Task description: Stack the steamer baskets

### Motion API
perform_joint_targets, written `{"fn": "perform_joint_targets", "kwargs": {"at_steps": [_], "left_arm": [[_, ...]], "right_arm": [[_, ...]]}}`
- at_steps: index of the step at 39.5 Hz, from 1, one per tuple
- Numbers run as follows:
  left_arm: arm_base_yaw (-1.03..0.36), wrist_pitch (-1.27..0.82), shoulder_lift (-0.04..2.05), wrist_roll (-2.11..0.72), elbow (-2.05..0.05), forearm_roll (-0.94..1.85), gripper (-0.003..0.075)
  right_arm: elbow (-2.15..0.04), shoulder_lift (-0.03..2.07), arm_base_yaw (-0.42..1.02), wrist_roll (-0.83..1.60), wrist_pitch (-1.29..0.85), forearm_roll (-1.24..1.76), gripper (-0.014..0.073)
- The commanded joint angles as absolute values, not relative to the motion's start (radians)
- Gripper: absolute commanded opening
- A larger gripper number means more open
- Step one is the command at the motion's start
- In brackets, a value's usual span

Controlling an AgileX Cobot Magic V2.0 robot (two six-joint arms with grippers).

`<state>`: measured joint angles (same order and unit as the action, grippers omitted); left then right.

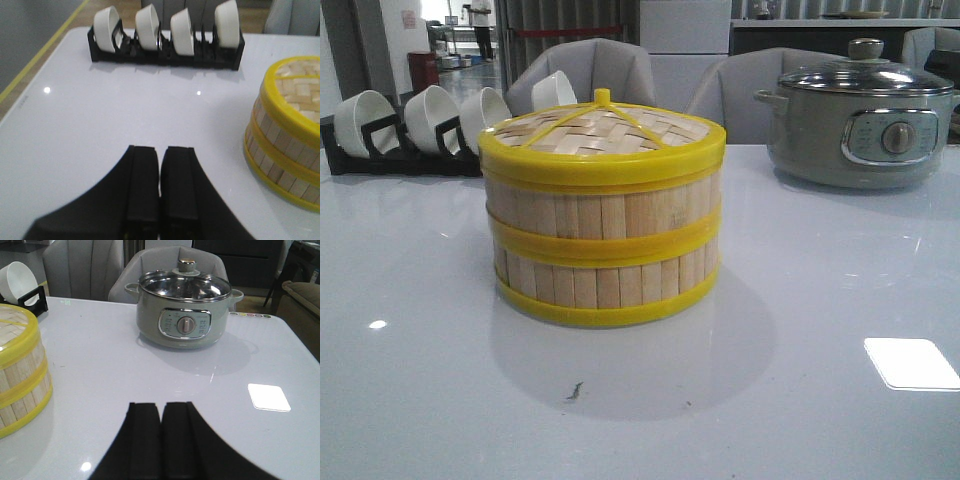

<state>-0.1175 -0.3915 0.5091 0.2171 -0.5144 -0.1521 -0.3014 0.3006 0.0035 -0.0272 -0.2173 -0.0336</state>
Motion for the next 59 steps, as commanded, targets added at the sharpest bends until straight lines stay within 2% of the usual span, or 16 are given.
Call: {"fn": "perform_joint_targets", "kwargs": {"at_steps": [1,16,37,59], "left_arm": [[-0.124,-0.265,0.443,0.230,-0.519,-0.166,0.0083],[-0.124,0.057,0.174,0.230,-0.227,-0.176,0.0083],[-0.124,0.175,-0.020,0.230,0.008,-0.179,0.0083],[-0.124,0.080,-0.020,0.226,0.007,-0.209,0.0083]], "right_arm": [[-0.331,0.304,-0.003,-0.025,-0.124,-0.039,0.0055],[-0.331,0.304,-0.003,-0.025,-0.124,-0.039,0.0055],[-0.331,0.304,-0.003,-0.025,-0.124,-0.039,0.0055],[-0.331,0.304,-0.003,-0.025,-0.123,-0.039,0.0055]]}}
